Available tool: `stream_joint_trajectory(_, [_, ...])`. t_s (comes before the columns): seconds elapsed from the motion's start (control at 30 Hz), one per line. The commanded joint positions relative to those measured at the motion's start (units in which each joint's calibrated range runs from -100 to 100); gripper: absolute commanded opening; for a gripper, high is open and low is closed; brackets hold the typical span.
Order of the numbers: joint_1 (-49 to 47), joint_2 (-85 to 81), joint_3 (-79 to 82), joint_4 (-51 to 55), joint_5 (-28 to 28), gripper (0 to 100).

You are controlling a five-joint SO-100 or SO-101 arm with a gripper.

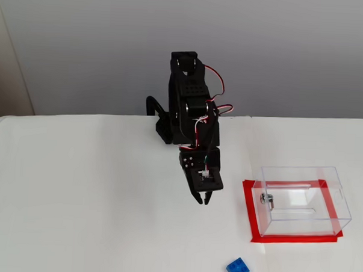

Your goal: Pick the blue lego brick and place it into the transparent box

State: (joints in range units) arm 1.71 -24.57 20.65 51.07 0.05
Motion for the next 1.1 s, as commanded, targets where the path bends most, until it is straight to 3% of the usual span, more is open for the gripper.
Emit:
stream_joint_trajectory(0.0, [-0.9,4.4,-6.8,0.0,0.1,3])
stream_joint_trajectory(0.07, [-1.3,7.0,-8.0,0.0,0.1,6])
stream_joint_trajectory(0.27, [-3.9,12.2,-8.3,-0.8,0.1,29])
stream_joint_trajectory(0.4, [-6.7,15.8,-7.8,-4.4,-0.3,39])
stream_joint_trajectory(1.07, [-10.7,26.3,-8.4,-23.0,0.1,40])
